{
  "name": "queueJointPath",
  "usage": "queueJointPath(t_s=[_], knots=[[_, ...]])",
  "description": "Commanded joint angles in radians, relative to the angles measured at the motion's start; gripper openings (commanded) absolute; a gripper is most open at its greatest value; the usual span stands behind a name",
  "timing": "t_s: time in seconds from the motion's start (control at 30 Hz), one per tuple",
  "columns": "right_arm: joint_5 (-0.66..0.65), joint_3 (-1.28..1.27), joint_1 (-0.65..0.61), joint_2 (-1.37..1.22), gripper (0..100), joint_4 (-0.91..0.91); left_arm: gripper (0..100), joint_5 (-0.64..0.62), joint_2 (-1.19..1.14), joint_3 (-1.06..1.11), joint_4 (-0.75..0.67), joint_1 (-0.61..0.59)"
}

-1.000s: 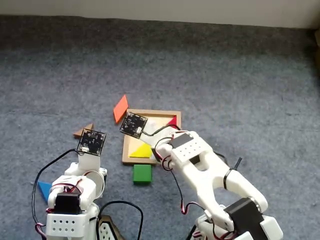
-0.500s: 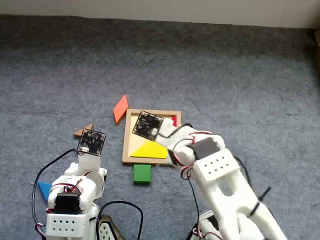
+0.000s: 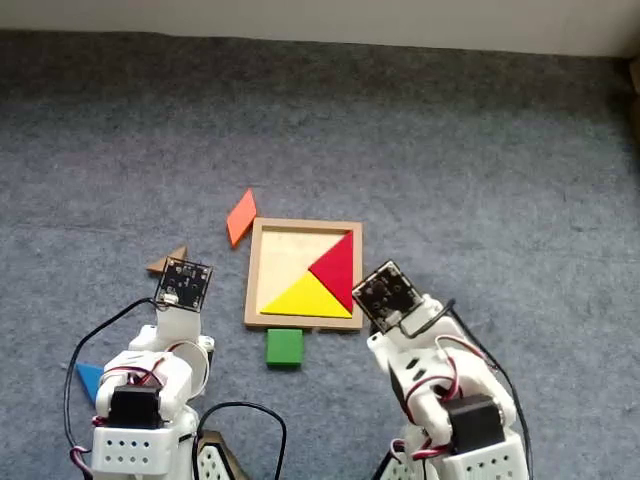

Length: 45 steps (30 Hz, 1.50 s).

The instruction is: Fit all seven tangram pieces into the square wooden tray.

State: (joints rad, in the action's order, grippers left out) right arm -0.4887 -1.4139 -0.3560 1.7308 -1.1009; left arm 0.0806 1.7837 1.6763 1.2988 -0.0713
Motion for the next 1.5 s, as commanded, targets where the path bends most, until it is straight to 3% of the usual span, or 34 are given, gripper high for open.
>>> queueJointPath(t_s=[0.0, 0.17, 0.33, 0.47, 0.6, 1.47], knots=[[0.106, -0.070, 0.016, 0.120, 0.9, -0.001, 2, -0.008, 0.033, 0.019, 0.008, -0.010], [0.272, -0.148, 0.019, 0.093, 0.9, 0.001, 2, -0.008, 0.033, 0.019, 0.008, -0.010], [0.324, -0.193, 0.033, 0.108, 0.5, 0.008, 2, -0.008, 0.033, 0.019, 0.008, -0.010], [0.377, -0.308, 0.042, 0.108, 0.5, 0.136, 2, -0.008, 0.033, 0.019, 0.008, -0.010], [0.384, -0.417, 0.051, 0.107, 0.5, 0.145, 2, -0.008, 0.033, 0.019, 0.008, -0.010], [0.384, -0.410, 0.062, 0.099, 0.5, 0.071, 2, -0.003, 0.035, 0.010, 0.014, -0.012]])
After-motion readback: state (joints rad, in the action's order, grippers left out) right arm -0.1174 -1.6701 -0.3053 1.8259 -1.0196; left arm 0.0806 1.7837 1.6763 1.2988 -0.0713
